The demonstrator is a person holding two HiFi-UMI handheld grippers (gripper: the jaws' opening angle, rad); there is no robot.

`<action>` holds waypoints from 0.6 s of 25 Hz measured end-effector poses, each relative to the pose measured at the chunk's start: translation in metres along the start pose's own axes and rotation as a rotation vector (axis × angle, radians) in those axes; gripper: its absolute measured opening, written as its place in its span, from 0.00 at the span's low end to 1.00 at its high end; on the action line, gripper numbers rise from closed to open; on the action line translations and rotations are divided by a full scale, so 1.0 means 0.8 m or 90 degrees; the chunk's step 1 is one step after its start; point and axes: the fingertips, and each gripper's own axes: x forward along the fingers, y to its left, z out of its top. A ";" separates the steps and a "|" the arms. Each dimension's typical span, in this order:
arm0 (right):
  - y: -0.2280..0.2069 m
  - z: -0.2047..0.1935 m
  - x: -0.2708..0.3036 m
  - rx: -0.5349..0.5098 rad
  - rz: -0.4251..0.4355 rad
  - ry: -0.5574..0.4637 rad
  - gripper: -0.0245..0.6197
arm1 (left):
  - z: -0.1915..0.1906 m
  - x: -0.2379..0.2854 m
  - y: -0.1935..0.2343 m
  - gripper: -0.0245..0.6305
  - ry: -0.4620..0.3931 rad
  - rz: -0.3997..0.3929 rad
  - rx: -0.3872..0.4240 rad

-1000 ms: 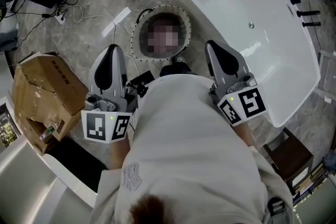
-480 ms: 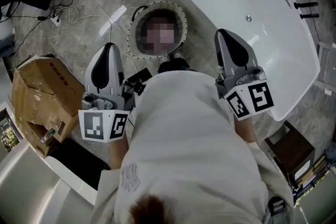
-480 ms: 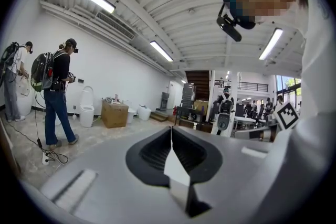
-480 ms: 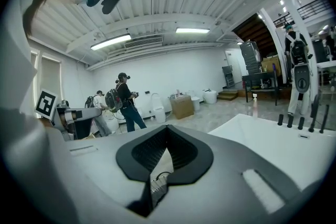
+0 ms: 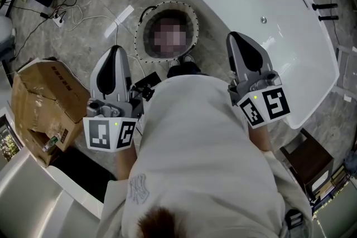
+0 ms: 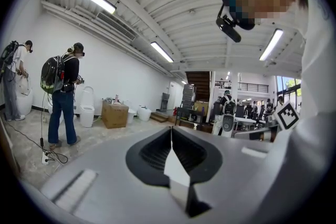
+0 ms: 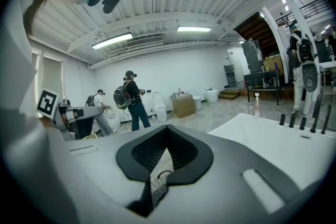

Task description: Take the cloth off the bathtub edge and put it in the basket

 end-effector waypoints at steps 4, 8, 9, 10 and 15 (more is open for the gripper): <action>0.001 -0.001 0.000 0.001 0.001 -0.001 0.04 | 0.000 -0.001 0.002 0.11 -0.002 0.006 -0.003; 0.001 -0.002 -0.002 0.002 0.002 -0.003 0.04 | 0.000 -0.002 0.002 0.11 -0.003 0.006 -0.003; 0.001 -0.002 -0.002 0.001 0.002 -0.002 0.04 | 0.000 -0.002 0.002 0.11 -0.003 0.006 -0.003; 0.001 -0.002 -0.002 0.000 0.002 -0.001 0.04 | 0.000 -0.002 0.002 0.11 -0.003 0.005 -0.003; 0.005 -0.002 0.000 -0.008 0.011 0.001 0.04 | 0.001 -0.002 0.002 0.11 -0.004 0.003 -0.003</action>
